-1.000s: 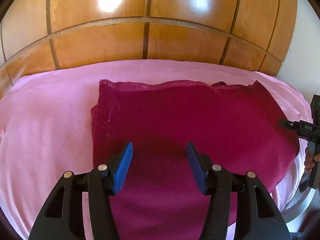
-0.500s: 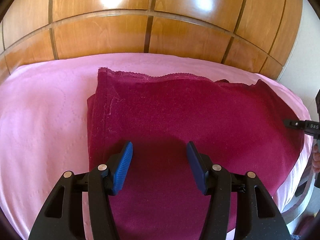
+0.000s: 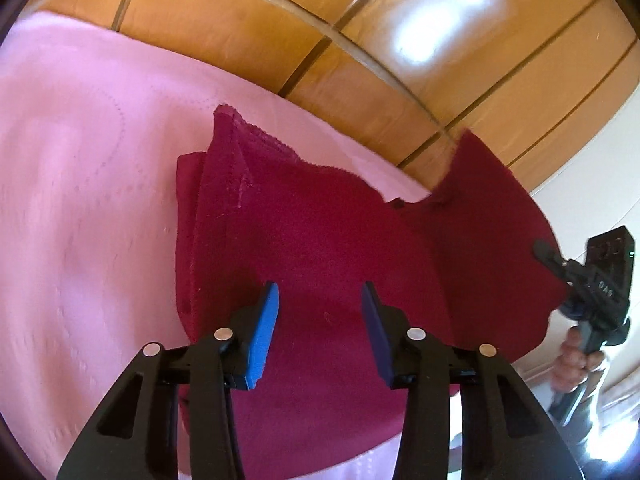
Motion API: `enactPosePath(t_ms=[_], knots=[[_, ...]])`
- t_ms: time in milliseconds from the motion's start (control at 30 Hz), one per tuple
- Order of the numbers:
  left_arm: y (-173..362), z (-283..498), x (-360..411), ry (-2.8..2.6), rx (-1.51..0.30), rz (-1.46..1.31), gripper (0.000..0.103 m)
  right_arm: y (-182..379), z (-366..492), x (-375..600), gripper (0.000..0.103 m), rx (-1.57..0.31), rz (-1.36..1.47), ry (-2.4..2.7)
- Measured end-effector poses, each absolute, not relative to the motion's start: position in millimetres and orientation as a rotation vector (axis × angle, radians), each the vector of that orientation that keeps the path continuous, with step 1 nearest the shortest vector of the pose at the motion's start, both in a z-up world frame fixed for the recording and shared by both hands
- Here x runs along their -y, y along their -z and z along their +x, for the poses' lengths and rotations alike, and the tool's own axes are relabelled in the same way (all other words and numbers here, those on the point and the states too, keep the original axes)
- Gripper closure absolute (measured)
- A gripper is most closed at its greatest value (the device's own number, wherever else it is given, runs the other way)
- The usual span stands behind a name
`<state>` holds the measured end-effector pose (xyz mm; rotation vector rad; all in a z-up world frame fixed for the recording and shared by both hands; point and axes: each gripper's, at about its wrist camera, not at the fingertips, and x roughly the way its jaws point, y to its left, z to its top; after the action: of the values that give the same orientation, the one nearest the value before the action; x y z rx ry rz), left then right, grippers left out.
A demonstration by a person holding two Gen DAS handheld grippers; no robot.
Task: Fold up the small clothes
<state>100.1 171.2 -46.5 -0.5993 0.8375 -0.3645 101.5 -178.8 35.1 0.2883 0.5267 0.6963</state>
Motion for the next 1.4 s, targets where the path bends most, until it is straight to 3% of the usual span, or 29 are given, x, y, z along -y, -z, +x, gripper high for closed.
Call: enactPosePath(t_ms=[333, 400, 467, 567, 600, 733, 767, 1133, 1200, 1233, 1267, 1333, 1400], knots=[[46, 75, -206, 0.443, -0.77, -0.786, 0.061, -4, 109, 36, 0.086, -0.599, 0.13, -0.805], [47, 72, -211, 0.47, -0.761, -0.82, 0.057, 10, 109, 14, 0.086, -0.626, 0.085, -0.814], [48, 72, -214, 0.502, -0.761, -0.869, 0.044, 21, 107, 0, 0.086, -0.625, 0.02, -0.799], [47, 73, -219, 0.537, -0.761, -0.919, 0.037, 33, 100, -12, 0.085, -0.607, -0.06, -0.791], [47, 75, -218, 0.544, -0.766, -0.927, 0.036, 35, 97, -12, 0.084, -0.592, -0.084, -0.793], [44, 86, -214, 0.567, -0.802, -0.944, 0.031, 31, 87, -1, 0.055, -0.562, -0.067, -0.898], [44, 89, -212, 0.565, -0.812, -0.94, 0.03, 28, 84, 9, 0.052, -0.564, -0.035, -0.947], [43, 121, -189, 0.535, -0.952, -0.892, 0.028, 45, 78, 126, 0.046, -0.58, 0.16, -0.827], [42, 121, -182, 0.505, -0.975, -0.843, 0.037, 53, 73, 134, 0.046, -0.59, 0.158, -0.81], [41, 124, -177, 0.491, -0.986, -0.812, 0.05, 55, 72, 134, 0.046, -0.59, 0.155, -0.81], [38, 124, -172, 0.466, -1.001, -0.75, 0.071, 57, 67, 133, 0.046, -0.586, 0.147, -0.81], [30, 122, -167, 0.418, -1.002, -0.642, 0.081, 56, 63, 125, 0.044, -0.571, 0.118, -0.801], [19, 118, -170, 0.399, -0.967, -0.596, 0.083, 56, 59, 119, 0.043, -0.565, 0.104, -0.81]])
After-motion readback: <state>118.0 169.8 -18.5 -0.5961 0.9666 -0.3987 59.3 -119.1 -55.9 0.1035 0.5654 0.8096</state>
